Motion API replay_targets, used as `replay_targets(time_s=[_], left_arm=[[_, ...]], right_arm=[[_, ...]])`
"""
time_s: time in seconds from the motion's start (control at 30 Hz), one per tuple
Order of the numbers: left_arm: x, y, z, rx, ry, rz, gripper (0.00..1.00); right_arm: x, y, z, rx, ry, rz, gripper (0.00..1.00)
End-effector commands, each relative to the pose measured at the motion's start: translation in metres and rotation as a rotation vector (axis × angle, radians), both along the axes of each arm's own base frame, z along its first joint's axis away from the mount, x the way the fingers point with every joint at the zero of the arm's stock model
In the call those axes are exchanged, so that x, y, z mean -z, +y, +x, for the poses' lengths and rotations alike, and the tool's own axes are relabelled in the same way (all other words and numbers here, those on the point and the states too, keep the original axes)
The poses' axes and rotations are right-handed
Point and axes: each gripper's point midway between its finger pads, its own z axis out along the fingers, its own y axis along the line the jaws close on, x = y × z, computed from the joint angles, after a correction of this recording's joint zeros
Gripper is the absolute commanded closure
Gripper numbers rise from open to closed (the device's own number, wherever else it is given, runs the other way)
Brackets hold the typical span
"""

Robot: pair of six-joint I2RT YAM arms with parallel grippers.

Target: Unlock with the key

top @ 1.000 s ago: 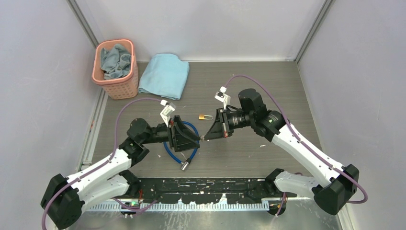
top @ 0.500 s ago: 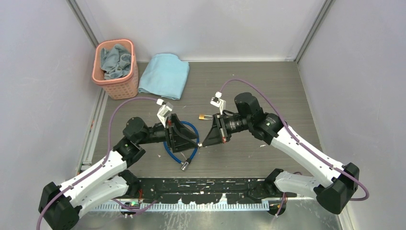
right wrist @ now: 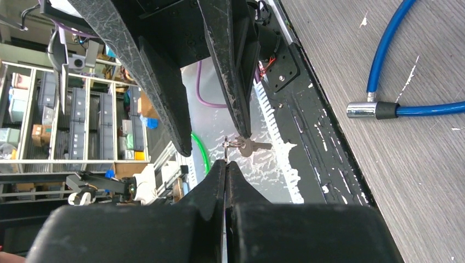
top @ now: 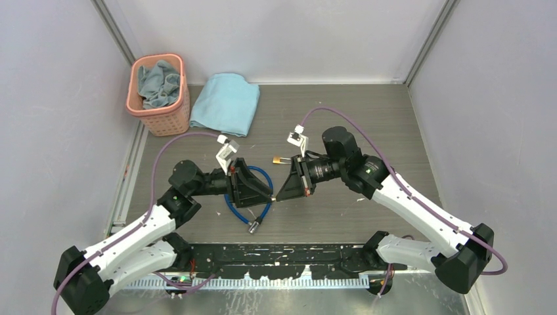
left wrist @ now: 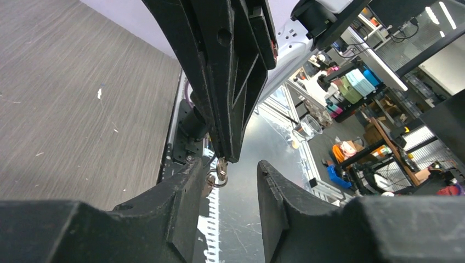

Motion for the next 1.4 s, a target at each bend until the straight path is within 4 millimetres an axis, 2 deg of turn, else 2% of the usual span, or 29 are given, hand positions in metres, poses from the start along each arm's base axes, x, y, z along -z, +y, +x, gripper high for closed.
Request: replay_targets(time_s=[0.0, 0.4, 0.63, 0.83, 1.03, 1.37], left_arm=[[-0.016, -0.001, -0.006, 0.041, -0.034, -0.046, 0.59], [-0.015, -0.002, -0.006, 0.051, -0.014, -0.049, 0.61], [-0.013, -0.003, -0.005, 0.045, -0.001, -0.046, 0.68], [-0.009, -0.004, -0.001, 0.036, 0.021, -0.035, 0.67], [-0.003, -0.006, 0.001, 0.032, 0.043, -0.024, 0.61], [-0.009, -0.004, -0.003, 0.036, 0.036, -0.05, 0.65]], right_arm=[[-0.022, 0.002, -0.004, -0.03, -0.063, 0.074, 0.99], [-0.014, 0.004, 0.003, -0.003, -0.078, 0.05, 0.99], [-0.017, 0.003, 0.003, -0.001, -0.097, 0.059, 0.99], [-0.023, 0.002, 0.001, -0.003, -0.116, 0.077, 0.99], [-0.026, 0.0, -0.001, -0.009, -0.127, 0.091, 0.99], [-0.015, 0.002, 0.005, 0.015, -0.12, 0.064, 0.99]])
